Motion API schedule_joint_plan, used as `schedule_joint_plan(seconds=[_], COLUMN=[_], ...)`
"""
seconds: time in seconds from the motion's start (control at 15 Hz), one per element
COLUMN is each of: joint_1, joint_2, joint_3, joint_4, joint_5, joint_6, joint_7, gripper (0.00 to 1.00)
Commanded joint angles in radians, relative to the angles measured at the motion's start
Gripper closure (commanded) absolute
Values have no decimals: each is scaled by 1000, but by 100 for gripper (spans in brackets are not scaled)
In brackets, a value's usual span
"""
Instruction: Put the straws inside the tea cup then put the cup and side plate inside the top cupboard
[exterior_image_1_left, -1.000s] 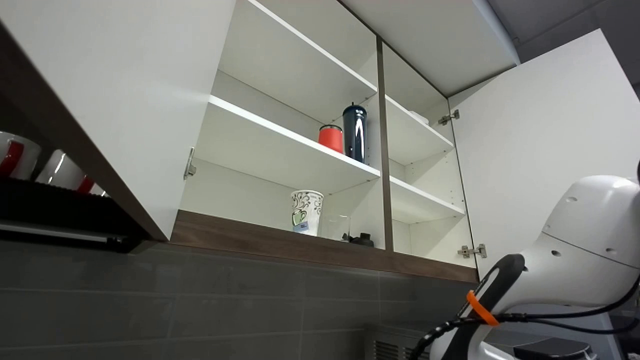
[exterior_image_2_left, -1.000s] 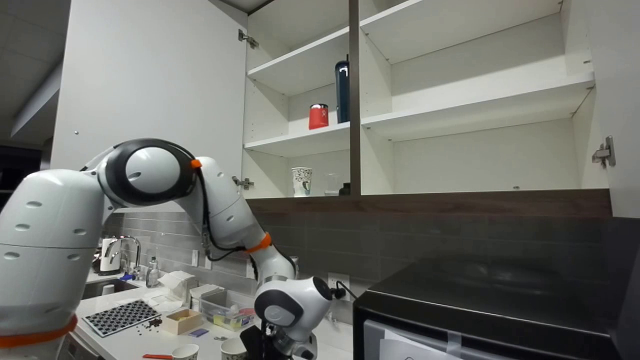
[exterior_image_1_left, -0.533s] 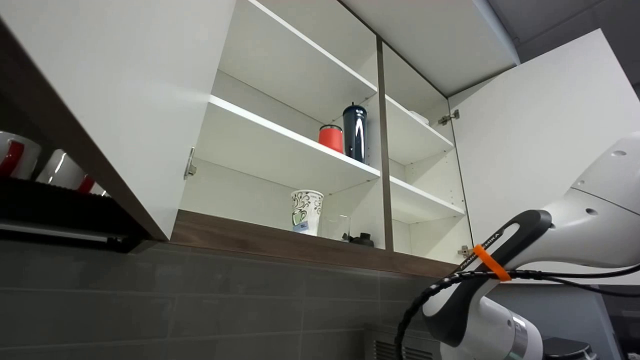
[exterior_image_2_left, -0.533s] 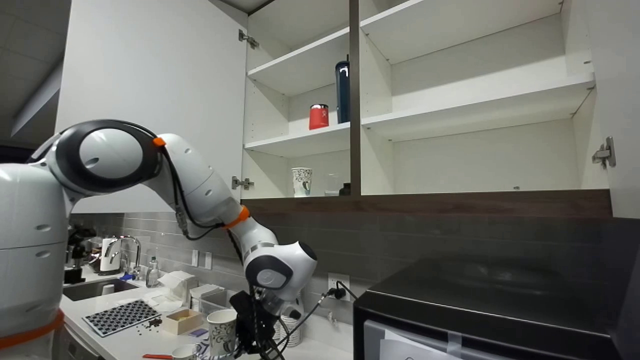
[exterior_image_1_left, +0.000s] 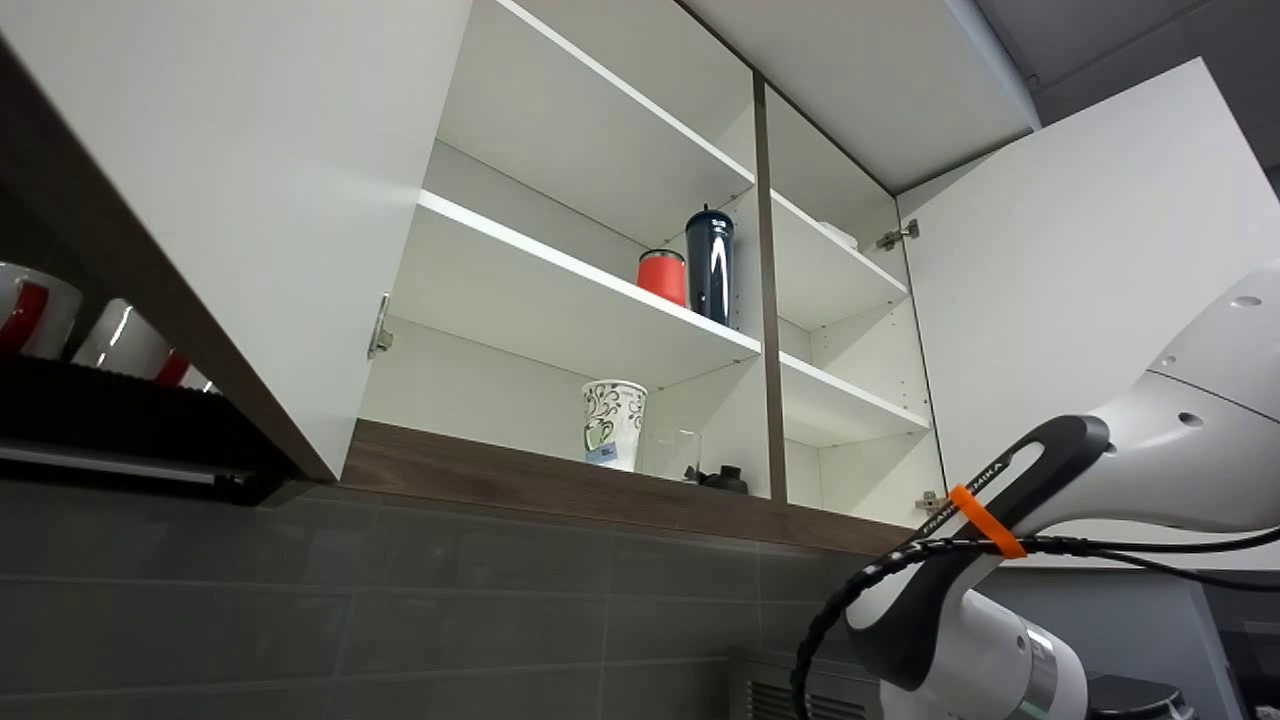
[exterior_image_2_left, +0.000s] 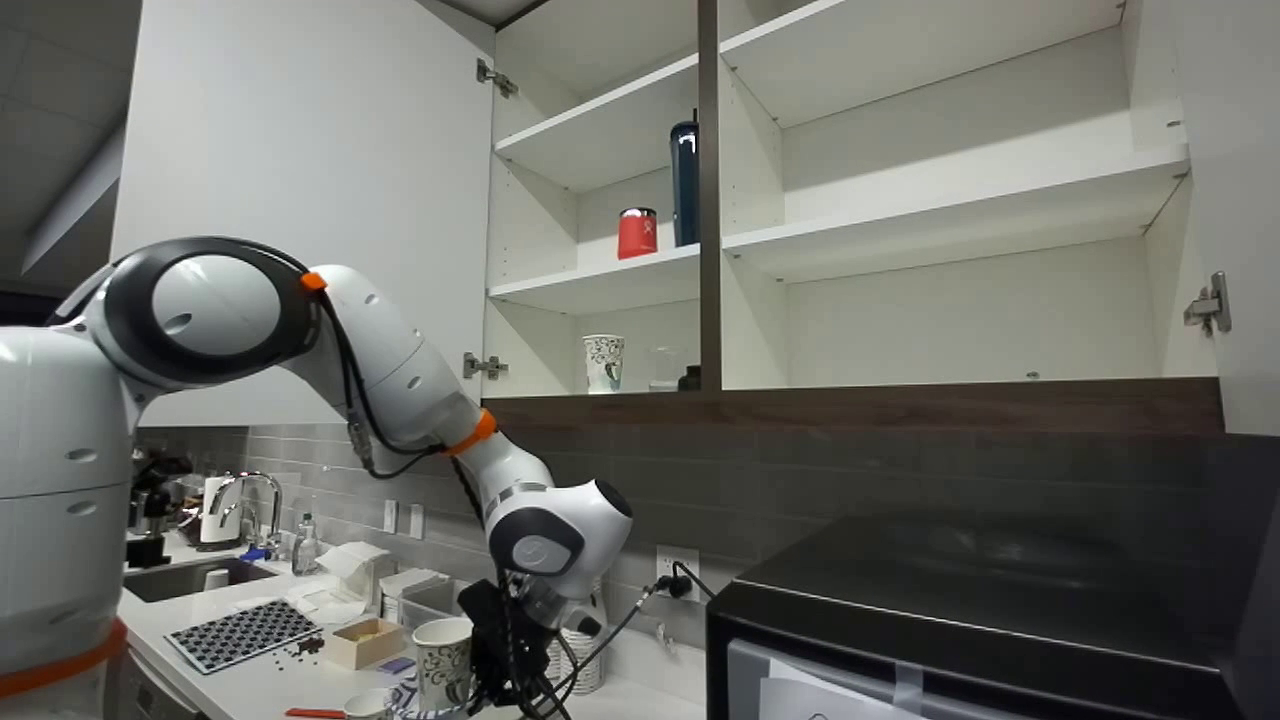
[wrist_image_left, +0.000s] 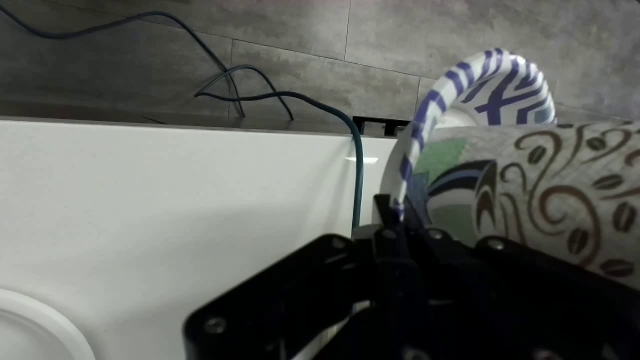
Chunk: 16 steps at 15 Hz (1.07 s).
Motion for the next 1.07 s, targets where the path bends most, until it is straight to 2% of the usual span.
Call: schedule_joint_plan(seconds=[0.0,0.47,1.0], joint_1=[23,41,74], joint_2=[-11,-48,-155], joint_3=[-18,-16,-2], joint_4=[19,135,210], joint_5=[15,54,23], joint_6=[-20,-106,-155], joint_7=[15,121,354], gripper=[99,99,99])
